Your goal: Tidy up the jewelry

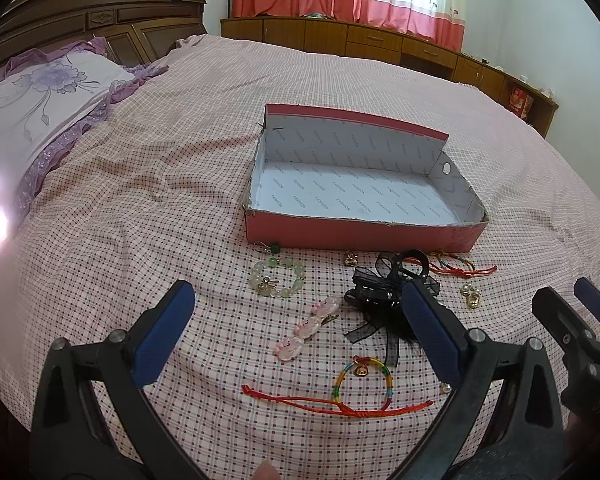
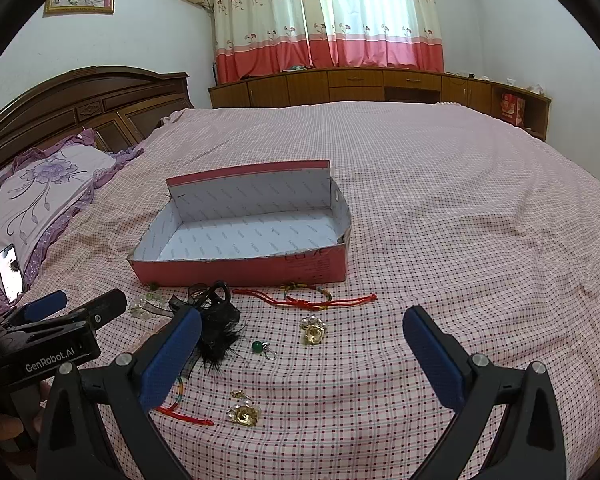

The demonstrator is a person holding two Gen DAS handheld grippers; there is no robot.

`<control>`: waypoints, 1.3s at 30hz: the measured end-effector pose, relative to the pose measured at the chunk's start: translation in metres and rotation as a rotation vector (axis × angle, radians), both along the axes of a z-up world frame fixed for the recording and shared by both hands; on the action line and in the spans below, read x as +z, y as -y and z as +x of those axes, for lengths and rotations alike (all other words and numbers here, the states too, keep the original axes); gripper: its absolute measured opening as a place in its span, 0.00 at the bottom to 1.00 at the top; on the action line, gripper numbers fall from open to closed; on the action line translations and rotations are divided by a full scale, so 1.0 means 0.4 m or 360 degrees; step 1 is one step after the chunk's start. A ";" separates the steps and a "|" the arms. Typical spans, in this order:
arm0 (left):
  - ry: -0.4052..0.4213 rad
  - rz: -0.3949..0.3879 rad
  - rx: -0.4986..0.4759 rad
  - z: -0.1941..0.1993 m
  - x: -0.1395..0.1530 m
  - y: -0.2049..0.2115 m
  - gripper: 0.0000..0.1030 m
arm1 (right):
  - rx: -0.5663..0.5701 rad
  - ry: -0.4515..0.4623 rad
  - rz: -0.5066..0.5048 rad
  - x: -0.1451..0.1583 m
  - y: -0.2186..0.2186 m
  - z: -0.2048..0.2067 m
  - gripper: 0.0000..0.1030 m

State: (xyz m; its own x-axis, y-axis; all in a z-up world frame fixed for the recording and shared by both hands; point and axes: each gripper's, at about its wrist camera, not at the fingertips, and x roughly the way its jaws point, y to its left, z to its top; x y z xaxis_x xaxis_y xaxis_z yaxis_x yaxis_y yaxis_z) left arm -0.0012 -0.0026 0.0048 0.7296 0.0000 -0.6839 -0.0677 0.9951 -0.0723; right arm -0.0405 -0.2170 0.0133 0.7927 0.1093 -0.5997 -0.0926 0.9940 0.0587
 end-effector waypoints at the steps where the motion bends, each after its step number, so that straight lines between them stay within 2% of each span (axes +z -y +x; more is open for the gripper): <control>1: 0.0000 0.0000 0.0001 0.000 0.000 0.000 0.94 | 0.0001 -0.0001 -0.0001 0.000 0.000 0.000 1.00; 39: -0.0034 -0.0002 0.0009 0.009 -0.022 -0.013 0.94 | -0.0003 -0.0018 -0.0003 -0.003 -0.008 0.003 1.00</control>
